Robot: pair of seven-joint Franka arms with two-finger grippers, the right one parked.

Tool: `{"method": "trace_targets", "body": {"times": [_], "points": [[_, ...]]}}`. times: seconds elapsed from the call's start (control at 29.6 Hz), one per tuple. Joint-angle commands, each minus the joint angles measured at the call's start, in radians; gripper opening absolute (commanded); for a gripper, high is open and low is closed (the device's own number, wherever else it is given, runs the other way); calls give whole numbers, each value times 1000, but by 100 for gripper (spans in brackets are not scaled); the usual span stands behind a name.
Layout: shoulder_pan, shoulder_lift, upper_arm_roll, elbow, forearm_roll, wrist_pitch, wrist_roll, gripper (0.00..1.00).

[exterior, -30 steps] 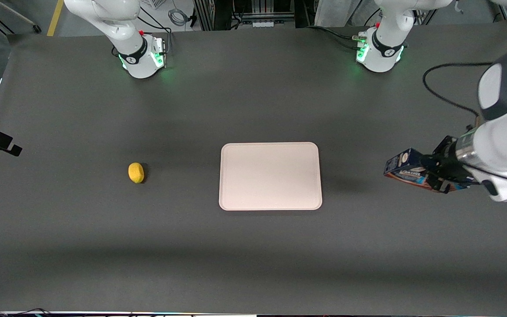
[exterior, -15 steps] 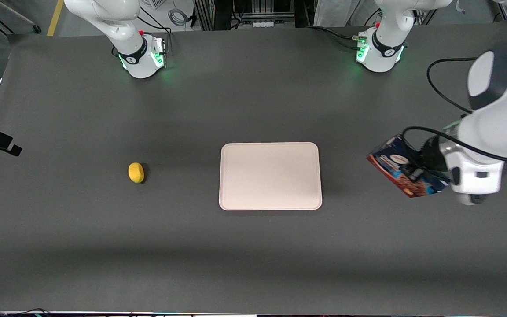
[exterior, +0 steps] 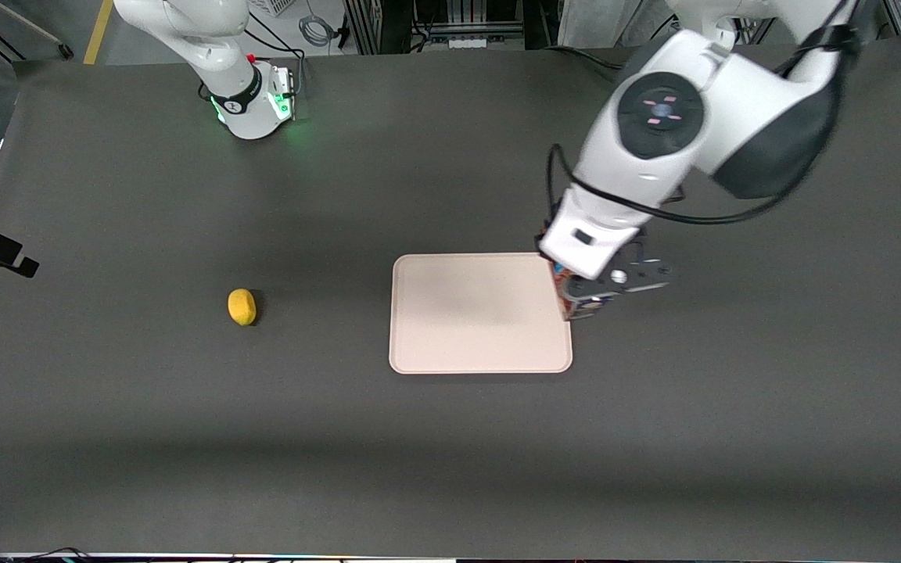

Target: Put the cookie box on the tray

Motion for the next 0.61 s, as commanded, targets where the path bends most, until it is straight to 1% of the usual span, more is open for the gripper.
{"method": "trace_targets", "body": {"times": [0.0,0.1,0.13,0.3,0.44,0.57], "points": [[-22,-94,56,-37,28,-55,29,100],[-20,-149,63,-79,81,-55,72,100],[-19,-162,70,-88,86,-56,90,100],[-17,-194,124,-114,79,-67,138,100],[-17,-246,158,-177,79,-53,178,100],[-16,-281,162,-209,72,-61,178,100]]}}
